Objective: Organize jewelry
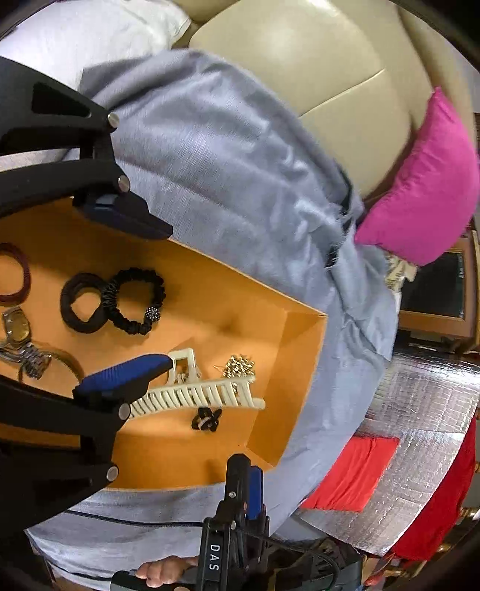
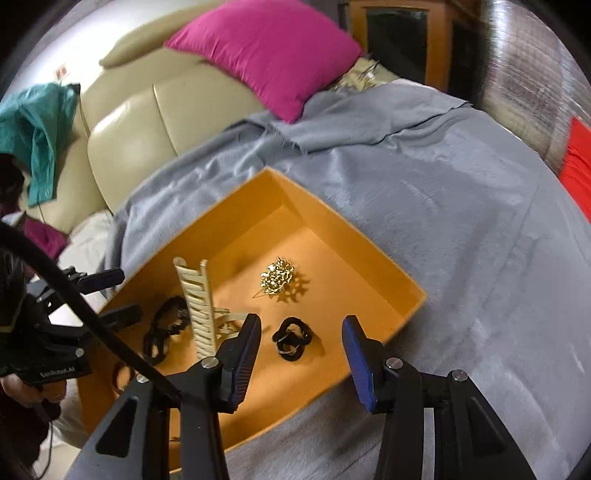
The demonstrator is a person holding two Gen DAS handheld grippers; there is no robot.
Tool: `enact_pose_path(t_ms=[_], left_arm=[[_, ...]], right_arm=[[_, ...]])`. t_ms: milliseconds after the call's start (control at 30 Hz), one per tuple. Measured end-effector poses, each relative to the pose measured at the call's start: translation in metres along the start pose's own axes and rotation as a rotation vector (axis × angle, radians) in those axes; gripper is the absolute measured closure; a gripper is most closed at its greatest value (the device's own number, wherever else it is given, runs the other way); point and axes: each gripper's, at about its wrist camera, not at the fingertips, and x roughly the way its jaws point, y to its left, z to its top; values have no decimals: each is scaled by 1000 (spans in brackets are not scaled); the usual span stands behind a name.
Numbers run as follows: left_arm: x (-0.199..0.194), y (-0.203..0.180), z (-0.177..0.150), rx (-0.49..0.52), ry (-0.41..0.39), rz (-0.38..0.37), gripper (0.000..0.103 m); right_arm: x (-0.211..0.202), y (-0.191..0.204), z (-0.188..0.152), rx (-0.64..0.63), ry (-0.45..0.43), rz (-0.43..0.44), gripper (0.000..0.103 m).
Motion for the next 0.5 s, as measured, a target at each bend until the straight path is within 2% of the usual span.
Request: enact_pose_path(t_ms=[100, 500], left_arm=[[-24, -7, -2, 14, -40, 34, 31], [-110, -30, -15, 77, -176, 140, 24]], right_arm=[[-20, 5, -9, 18, -31, 0, 53], [-104, 51, -54, 95, -166, 30, 53]])
